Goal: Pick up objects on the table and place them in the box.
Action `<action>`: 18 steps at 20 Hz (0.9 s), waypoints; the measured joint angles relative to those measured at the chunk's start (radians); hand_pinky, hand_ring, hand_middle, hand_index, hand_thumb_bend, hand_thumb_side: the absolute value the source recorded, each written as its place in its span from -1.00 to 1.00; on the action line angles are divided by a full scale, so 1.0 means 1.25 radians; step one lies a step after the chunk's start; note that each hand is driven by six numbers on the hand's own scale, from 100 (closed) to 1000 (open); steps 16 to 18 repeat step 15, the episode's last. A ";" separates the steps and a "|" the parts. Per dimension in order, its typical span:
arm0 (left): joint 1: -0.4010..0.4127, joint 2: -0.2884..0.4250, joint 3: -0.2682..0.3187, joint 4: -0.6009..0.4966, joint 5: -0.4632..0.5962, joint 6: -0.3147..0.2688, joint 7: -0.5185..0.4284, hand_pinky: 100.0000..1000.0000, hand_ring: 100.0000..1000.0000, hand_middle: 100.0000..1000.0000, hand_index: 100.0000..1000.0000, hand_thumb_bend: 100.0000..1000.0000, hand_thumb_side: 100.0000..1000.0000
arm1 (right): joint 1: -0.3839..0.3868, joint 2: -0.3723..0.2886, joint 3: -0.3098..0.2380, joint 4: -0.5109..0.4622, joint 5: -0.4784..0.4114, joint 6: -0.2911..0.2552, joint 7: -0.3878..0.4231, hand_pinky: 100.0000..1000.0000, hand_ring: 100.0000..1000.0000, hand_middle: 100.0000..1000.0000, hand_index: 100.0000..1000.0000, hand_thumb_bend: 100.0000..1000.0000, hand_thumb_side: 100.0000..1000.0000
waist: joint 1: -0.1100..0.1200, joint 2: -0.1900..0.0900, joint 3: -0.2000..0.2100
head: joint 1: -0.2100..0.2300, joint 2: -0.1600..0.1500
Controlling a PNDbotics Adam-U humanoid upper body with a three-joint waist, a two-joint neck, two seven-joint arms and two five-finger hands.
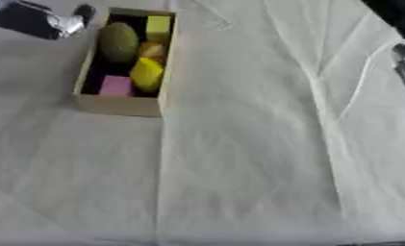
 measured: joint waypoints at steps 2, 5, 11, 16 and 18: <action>0.054 0.047 0.031 -0.089 0.077 0.039 0.099 0.56 0.56 0.45 0.60 -1.00 -0.06 | 0.006 0.000 -0.004 0.000 -0.003 -0.004 -0.009 0.76 0.47 0.30 0.52 -1.00 0.30 | 0.000 -0.004 0.005 | -0.001 0.000; 0.158 0.106 0.082 -0.198 0.189 0.081 0.241 0.55 0.54 0.43 0.61 -1.00 0.21 | 0.014 0.000 -0.010 0.000 -0.010 -0.011 -0.025 0.77 0.47 0.30 0.53 -1.00 0.29 | 0.000 -0.008 0.011 | -0.003 0.000; 0.333 0.127 0.176 -0.296 0.357 0.106 0.425 0.53 0.51 0.40 0.59 -1.00 0.27 | 0.026 0.012 -0.020 0.000 -0.027 -0.036 -0.053 0.78 0.48 0.31 0.54 -1.00 0.26 | -0.003 -0.009 0.015 | 0.001 0.000; 0.415 0.122 0.215 -0.324 0.392 0.087 0.482 0.52 0.49 0.38 0.59 -1.00 0.30 | 0.031 0.030 -0.025 0.000 -0.036 -0.066 -0.078 0.79 0.48 0.31 0.55 -1.00 0.26 | -0.015 -0.009 0.019 | 0.001 0.000; 0.415 0.122 0.215 -0.324 0.392 0.087 0.482 0.52 0.49 0.38 0.59 -1.00 0.30 | 0.031 0.030 -0.025 0.000 -0.036 -0.066 -0.078 0.79 0.48 0.31 0.55 -1.00 0.26 | -0.015 -0.009 0.019 | 0.001 0.000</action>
